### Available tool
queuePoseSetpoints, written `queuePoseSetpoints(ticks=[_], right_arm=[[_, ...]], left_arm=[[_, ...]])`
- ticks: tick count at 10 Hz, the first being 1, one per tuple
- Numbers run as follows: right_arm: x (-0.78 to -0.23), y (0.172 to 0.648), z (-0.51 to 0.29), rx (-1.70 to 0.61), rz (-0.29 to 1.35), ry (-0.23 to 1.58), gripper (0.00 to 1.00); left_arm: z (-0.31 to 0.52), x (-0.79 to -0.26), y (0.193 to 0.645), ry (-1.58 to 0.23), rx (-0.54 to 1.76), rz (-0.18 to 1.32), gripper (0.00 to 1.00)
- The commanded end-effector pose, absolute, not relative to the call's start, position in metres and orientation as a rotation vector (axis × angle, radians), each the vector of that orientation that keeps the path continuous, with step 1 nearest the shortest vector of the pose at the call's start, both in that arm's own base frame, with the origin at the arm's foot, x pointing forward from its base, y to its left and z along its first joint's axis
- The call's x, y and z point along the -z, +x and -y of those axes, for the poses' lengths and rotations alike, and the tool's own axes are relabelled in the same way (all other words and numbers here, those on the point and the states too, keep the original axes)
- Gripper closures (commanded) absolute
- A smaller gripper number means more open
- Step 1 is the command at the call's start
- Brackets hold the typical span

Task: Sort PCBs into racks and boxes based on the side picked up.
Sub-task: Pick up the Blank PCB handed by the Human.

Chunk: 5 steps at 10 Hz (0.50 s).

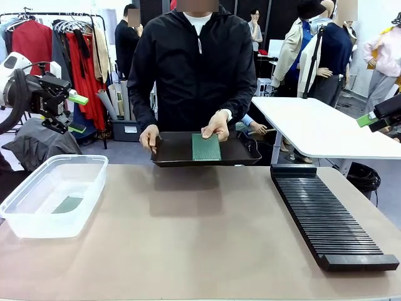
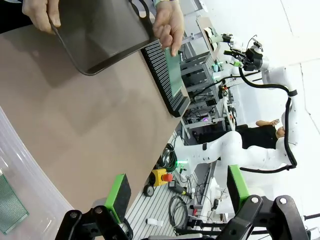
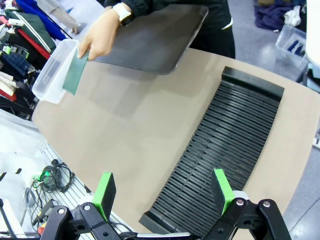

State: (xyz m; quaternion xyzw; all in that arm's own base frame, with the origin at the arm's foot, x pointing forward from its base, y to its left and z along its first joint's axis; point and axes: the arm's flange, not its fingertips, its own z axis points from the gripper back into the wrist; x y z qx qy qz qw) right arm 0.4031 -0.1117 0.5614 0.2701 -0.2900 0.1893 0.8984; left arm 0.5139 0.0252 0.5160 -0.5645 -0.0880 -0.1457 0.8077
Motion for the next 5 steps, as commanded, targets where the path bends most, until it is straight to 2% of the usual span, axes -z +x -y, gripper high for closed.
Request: queuePoseSetpoints(ticks=[1, 5], right_arm=[[-0.5625, 0.4029, 0.1113, -0.394, 0.604, 0.562, 0.00], [-0.5625, 0.4029, 0.1113, -0.394, 0.604, 0.562, 0.00]], left_arm=[[-0.0266, -0.5176, 0.5131, -1.207, 0.306, 0.188, 0.00], [-0.0184, -0.5084, 0.5094, -1.245, 0.307, 0.188, 0.00]])
